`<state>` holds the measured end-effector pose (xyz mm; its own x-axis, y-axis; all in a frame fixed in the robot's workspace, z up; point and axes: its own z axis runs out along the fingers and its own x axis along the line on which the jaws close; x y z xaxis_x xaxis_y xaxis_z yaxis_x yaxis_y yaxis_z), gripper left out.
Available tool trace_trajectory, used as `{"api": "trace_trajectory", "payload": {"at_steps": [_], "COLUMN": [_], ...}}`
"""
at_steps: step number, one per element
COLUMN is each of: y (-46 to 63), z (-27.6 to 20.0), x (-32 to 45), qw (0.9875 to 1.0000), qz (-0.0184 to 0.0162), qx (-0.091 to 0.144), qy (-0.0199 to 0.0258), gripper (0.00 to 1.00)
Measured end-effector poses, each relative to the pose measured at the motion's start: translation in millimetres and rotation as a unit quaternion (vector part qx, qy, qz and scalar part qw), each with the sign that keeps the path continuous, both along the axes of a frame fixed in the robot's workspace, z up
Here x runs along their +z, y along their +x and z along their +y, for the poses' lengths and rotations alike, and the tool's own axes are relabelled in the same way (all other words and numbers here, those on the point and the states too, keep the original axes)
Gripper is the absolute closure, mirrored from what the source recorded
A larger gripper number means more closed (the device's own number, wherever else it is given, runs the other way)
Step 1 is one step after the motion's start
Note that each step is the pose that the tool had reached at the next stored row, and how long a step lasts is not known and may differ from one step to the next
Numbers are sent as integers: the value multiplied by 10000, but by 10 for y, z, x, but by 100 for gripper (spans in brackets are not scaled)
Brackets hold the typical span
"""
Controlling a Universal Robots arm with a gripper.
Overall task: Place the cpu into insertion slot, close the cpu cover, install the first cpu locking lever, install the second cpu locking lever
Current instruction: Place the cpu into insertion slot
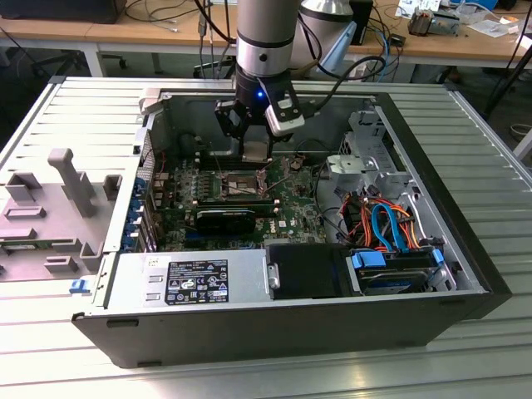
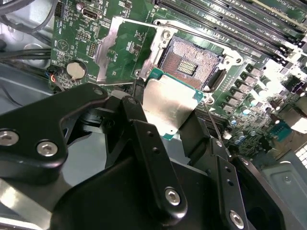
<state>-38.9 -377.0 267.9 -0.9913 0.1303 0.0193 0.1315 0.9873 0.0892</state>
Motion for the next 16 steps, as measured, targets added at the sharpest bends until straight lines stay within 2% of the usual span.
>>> {"api": "trace_trajectory", "payload": {"at_steps": [10,16], "y": [0,0], "z": [0,0], "x": [-2,-2], "qw": [9994,9991], "qz": [0,0], "qx": [-359,-417], "qy": [0,0], "gripper": [46,46]}}
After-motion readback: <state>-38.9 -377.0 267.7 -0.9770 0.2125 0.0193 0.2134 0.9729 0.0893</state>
